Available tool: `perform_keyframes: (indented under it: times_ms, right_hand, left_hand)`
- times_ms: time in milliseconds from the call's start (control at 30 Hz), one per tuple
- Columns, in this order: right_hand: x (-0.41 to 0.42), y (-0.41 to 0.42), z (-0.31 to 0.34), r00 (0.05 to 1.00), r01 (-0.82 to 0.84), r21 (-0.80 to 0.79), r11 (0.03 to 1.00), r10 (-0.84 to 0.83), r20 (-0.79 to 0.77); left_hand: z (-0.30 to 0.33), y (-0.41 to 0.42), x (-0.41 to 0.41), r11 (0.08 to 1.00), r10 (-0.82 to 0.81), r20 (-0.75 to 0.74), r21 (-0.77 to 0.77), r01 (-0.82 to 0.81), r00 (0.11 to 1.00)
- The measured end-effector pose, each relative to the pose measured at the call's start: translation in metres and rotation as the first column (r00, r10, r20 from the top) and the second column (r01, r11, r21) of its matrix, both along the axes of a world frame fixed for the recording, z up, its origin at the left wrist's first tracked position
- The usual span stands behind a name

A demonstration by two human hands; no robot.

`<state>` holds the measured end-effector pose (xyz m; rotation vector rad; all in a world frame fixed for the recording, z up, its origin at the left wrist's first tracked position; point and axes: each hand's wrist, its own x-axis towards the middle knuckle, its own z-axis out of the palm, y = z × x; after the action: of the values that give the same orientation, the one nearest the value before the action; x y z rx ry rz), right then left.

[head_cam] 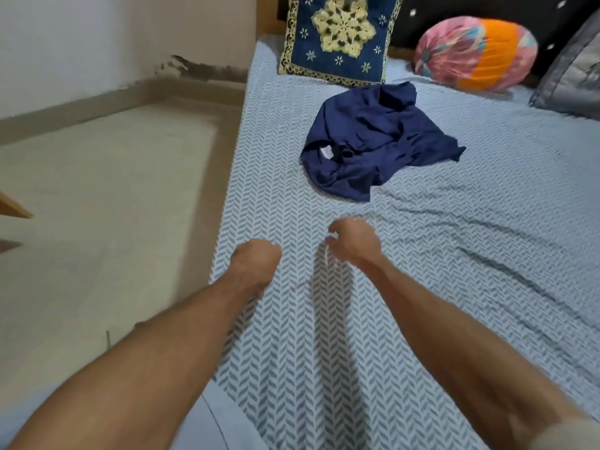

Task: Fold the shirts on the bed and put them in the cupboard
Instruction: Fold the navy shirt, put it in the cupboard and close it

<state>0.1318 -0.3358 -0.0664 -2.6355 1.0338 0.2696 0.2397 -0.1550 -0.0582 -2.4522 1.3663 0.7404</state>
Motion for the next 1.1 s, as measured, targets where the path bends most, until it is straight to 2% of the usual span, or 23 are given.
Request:
perform_keyframes:
  times_ms: [133, 233, 300, 400, 500, 600, 700, 767, 800, 833, 867, 900, 933, 967, 1000, 1100]
  right_hand:
    - [0.042, -0.046, -0.009, 0.994, -0.05, -0.133, 0.99, 0.063, 0.094]
    - [0.077, -0.073, -0.017, 0.988, -0.102, -0.198, 0.975, 0.122, 0.092]
    - [0.089, -0.085, -0.023, 0.995, -0.086, -0.179, 0.98, 0.093, 0.035]
    - [0.094, -0.094, -0.038, 0.999, -0.016, -0.159, 0.987, 0.022, 0.036]
    - [0.08, -0.086, -0.042, 0.994, 0.028, -0.094, 0.995, -0.017, 0.109]
    - [0.044, -0.055, -0.032, 0.961, 0.065, -0.001, 0.998, -0.063, 0.271]
    - [-0.004, -0.007, -0.023, 0.934, 0.054, 0.08, 0.995, -0.078, 0.35]
    - [-0.033, 0.027, -0.02, 0.933, 0.036, 0.149, 0.988, -0.086, 0.349]
    - [-0.044, 0.043, -0.021, 0.935, 0.03, 0.191, 0.981, -0.095, 0.342]
    - [-0.058, 0.061, -0.018, 0.936, 0.017, 0.233, 0.972, -0.097, 0.339]
    - [-0.067, 0.077, -0.018, 0.937, -0.012, 0.263, 0.965, -0.081, 0.339]
    - [-0.079, 0.096, -0.014, 0.939, -0.049, 0.285, 0.957, -0.053, 0.34]
    - [-0.087, 0.111, -0.013, 0.94, -0.093, 0.3, 0.949, -0.015, 0.34]
    - [-0.094, 0.124, -0.013, 0.939, -0.141, 0.31, 0.94, 0.028, 0.342]
    - [-0.103, 0.136, -0.012, 0.938, -0.19, 0.317, 0.929, 0.076, 0.34]
    - [-0.13, 0.157, -0.007, 0.926, -0.294, 0.382, 0.876, 0.162, 0.34]
  left_hand:
    - [-0.021, -0.015, 0.001, 0.994, -0.09, 0.08, -0.047, 0.094, 0.993]
    - [-0.037, -0.027, 0.006, 0.995, -0.097, 0.078, 0.008, 0.097, 0.992]
    - [-0.045, -0.03, 0.007, 0.994, -0.107, 0.077, 0.044, 0.104, 0.991]
    - [-0.049, -0.031, 0.01, 0.991, -0.133, 0.079, 0.028, 0.131, 0.988]
    - [-0.045, -0.027, 0.007, 0.99, -0.138, 0.099, 0.008, 0.138, 0.986]
    - [-0.032, -0.023, 0.001, 0.991, -0.131, 0.142, -0.009, 0.134, 0.981]
    - [-0.019, -0.01, -0.007, 0.996, -0.06, 0.157, -0.051, 0.069, 0.986]
    - [-0.016, 0.005, -0.011, 0.994, 0.07, 0.105, -0.089, -0.061, 0.992]
    - [-0.017, 0.011, -0.011, 0.975, 0.178, 0.03, -0.143, -0.172, 0.984]
    - [-0.018, 0.019, -0.014, 0.934, 0.29, -0.091, -0.192, -0.302, 0.953]
    - [-0.022, 0.023, -0.016, 0.865, 0.377, -0.271, -0.238, -0.441, 0.886]
    - [-0.023, 0.031, -0.023, 0.778, 0.428, -0.456, -0.254, -0.575, 0.78]
    - [-0.025, 0.034, -0.031, 0.651, 0.454, -0.639, -0.238, -0.721, 0.621]
    - [-0.029, 0.036, -0.038, 0.536, 0.465, -0.743, -0.197, -0.821, 0.481]
    - [-0.029, 0.04, -0.048, 0.442, 0.446, -0.811, -0.167, -0.881, 0.378]
    - [-0.025, 0.052, -0.074, 0.245, 0.415, -0.883, -0.122, -0.962, 0.218]
